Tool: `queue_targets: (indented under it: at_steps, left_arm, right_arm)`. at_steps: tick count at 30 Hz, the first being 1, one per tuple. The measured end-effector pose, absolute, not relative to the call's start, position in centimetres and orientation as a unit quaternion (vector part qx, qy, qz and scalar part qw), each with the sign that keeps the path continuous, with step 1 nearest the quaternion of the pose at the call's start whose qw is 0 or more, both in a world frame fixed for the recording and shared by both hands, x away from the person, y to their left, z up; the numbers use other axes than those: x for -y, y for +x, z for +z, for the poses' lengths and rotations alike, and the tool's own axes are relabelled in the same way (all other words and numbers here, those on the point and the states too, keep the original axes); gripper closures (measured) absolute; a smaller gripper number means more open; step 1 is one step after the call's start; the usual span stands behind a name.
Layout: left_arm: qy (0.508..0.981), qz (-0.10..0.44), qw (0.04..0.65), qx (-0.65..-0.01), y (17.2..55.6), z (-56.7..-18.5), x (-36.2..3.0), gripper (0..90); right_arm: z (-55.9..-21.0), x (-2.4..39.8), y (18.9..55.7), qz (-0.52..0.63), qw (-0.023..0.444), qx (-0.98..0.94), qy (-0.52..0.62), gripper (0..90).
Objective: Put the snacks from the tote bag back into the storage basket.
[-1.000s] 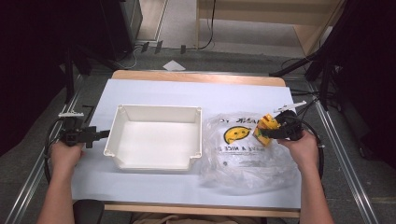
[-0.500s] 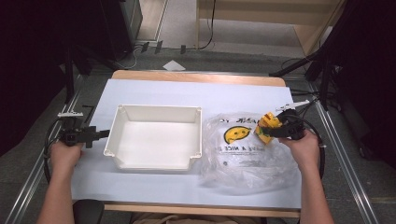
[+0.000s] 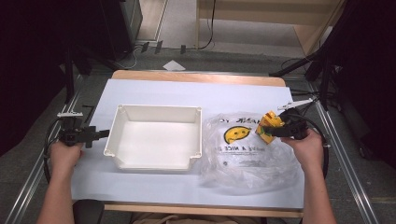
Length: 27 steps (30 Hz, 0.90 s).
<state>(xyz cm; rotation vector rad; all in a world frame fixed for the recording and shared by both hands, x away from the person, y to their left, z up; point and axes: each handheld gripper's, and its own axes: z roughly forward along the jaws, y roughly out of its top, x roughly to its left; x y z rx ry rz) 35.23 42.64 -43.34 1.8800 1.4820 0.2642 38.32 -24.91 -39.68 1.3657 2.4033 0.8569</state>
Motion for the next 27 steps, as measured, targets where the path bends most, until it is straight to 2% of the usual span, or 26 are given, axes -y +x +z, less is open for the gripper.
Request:
queue_targets:
  at_steps: [27]
  left_arm:
    - [0.728,0.102,0.359,-0.576,35.3,-43.4,-42.7,22.6]
  right_arm:
    - [-38.7,21.6,37.7,0.299,0.099,-0.855,0.411,51.8]
